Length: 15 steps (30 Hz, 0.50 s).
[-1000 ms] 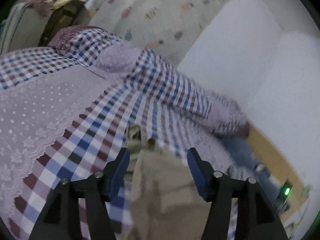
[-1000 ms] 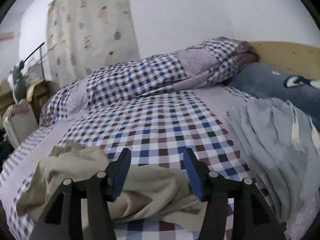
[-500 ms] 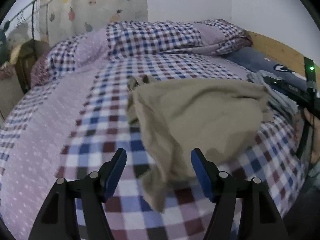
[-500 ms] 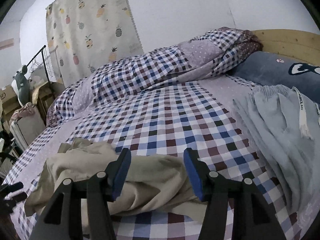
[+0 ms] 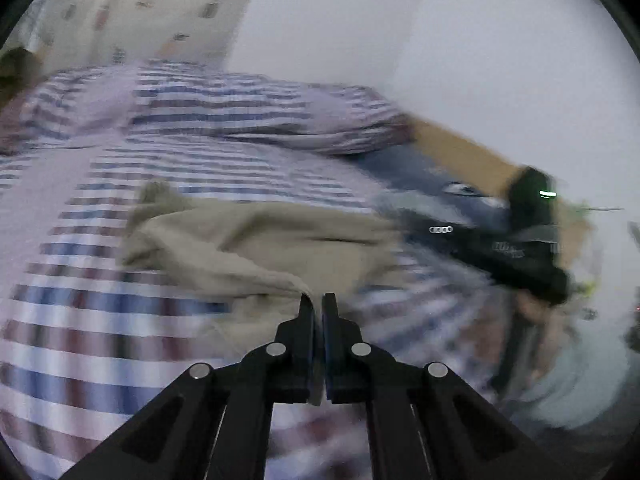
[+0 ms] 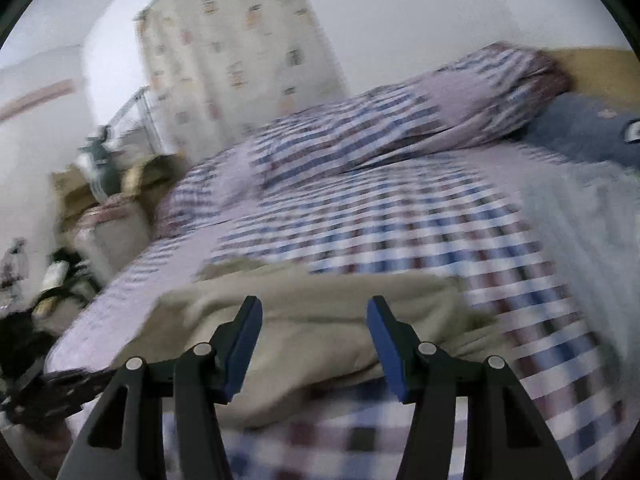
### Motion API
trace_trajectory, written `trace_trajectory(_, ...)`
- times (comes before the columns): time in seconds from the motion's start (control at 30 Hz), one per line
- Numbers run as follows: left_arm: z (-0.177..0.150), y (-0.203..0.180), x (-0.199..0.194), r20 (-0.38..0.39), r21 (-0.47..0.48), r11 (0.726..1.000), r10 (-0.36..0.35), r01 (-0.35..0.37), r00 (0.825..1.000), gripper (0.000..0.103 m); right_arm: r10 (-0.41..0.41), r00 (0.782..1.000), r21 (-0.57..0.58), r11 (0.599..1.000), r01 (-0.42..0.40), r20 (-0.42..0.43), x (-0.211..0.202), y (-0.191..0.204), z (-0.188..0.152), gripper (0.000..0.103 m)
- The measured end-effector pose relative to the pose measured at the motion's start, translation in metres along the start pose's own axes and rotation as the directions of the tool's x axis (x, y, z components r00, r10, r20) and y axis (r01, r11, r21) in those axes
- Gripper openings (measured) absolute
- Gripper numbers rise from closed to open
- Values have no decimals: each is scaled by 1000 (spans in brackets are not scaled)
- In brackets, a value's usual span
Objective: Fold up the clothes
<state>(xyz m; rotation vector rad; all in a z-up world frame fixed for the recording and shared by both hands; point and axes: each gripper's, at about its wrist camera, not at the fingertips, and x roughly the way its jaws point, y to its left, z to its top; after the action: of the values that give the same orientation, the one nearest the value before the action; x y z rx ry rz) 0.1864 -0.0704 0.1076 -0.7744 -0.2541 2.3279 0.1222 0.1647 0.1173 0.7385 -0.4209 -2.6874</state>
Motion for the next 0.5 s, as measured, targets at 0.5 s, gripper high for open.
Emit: trace_trajectory(0.5,-81,-52,51,-324,19,998,-51,60,945,36,237,921,-3,968,-250,-310,-17,27,-57,61)
